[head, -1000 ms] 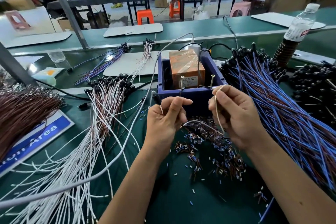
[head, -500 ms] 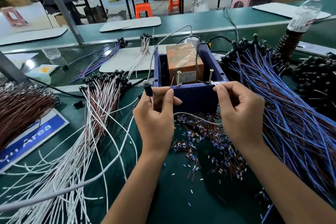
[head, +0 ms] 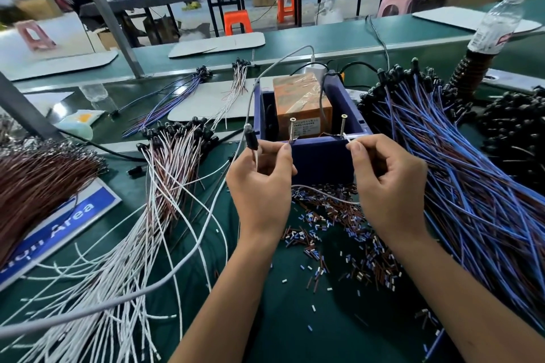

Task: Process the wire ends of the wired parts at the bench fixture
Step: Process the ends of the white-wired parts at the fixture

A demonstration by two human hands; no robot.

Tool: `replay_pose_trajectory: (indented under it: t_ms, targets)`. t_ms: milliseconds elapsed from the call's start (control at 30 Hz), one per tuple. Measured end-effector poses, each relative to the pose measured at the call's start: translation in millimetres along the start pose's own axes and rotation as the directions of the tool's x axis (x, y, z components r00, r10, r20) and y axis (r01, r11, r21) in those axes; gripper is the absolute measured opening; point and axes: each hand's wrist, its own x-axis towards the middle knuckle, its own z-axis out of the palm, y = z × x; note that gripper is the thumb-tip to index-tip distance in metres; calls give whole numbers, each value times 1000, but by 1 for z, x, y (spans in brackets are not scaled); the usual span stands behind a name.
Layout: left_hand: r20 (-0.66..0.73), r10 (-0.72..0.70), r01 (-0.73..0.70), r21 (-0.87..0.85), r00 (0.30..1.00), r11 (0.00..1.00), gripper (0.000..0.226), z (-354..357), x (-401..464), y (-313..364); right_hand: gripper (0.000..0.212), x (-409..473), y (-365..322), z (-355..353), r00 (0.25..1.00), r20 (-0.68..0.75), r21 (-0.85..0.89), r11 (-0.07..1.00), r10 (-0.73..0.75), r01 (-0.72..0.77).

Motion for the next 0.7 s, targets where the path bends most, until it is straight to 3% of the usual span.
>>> replay_pose_trajectory:
  t_ms: [700]
  targets:
    - [12,2,-2,-51,1000,999,17,4,-3,1,19,2,7,-2,998,-62,-39,999,-27,24]
